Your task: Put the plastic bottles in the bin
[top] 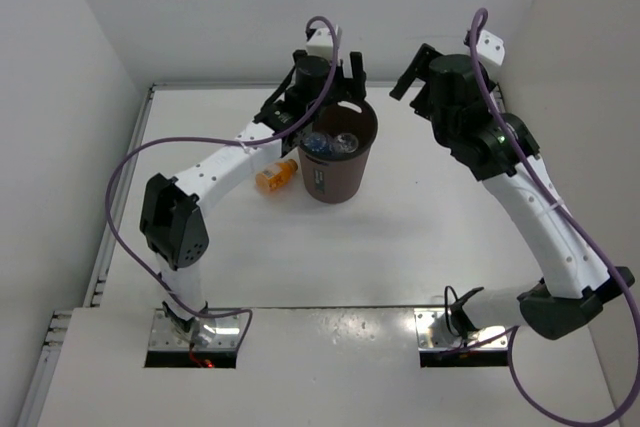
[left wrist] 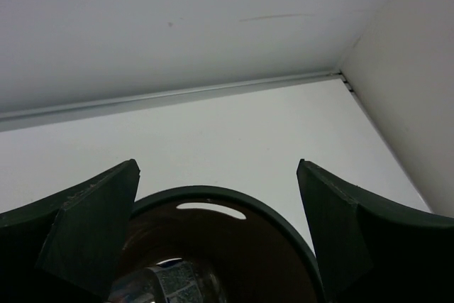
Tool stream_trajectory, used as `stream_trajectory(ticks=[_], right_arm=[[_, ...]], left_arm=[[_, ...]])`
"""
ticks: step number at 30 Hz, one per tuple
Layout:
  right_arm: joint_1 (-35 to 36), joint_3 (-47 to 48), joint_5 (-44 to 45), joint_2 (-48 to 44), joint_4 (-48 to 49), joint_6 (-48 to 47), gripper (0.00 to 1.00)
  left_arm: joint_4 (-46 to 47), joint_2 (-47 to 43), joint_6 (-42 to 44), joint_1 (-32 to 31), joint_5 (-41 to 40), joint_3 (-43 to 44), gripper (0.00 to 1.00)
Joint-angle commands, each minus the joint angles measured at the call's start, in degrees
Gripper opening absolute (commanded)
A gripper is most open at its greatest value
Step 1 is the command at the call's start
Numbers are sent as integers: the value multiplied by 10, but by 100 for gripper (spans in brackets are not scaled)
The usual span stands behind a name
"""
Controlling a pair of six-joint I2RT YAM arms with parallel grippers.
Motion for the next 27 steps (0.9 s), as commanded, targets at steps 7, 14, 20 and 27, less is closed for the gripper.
stream_trajectory(ticks=[7,14,20,27], right_arm=[[-3,-18,9,-1,23,6,100],[-3,-18,9,-1,29,12,100],[-3,-18,-18,5,29,17,100],[-9,-18,-23,11,18,27,100]], left_arm=[[-23,-34,-28,91,-262,79,100],[-220,-104,-274,228,-198,-35,100],[-324,-131,-509,299,-38,-174,100],[-379,-131,-726,299,41,-227,100]])
